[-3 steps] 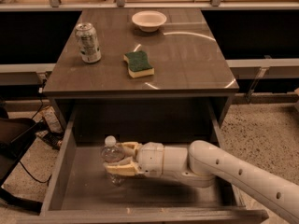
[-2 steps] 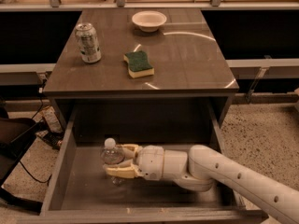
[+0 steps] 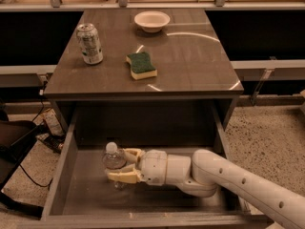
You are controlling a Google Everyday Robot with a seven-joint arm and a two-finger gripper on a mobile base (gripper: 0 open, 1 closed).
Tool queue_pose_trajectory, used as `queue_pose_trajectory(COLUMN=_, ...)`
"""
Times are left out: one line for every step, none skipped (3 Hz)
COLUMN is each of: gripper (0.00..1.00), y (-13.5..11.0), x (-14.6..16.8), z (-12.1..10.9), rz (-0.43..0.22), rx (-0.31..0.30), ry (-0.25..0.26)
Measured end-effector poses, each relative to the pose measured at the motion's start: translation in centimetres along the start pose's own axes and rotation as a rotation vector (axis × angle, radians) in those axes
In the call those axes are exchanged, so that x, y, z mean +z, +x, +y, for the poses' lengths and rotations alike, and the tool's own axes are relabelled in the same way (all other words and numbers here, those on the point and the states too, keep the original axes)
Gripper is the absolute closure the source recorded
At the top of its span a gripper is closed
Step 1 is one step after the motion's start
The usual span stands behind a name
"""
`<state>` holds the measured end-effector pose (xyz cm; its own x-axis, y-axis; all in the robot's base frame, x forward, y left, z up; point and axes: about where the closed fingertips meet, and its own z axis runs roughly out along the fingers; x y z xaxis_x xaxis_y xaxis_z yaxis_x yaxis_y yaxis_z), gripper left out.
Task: Place water bottle into top drawer
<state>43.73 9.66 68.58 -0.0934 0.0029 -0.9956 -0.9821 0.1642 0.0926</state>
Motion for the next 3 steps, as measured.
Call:
queue_pose_trajectory(gripper=0.58, y=-0.01, x=0.00, z=0.00, rz=0.000, rx=0.000, ry=0.000)
queue_pose_trajectory(gripper=0.35, y=-0.05, x=0.13, z=0.10, rz=0.000, rx=-0.001, ry=-0.003)
queue_pose_trajectory(gripper=0.12, y=-0.09, x=0.26, z=0.19, rz=-0.001, rx=-0.001, ry=-0.007)
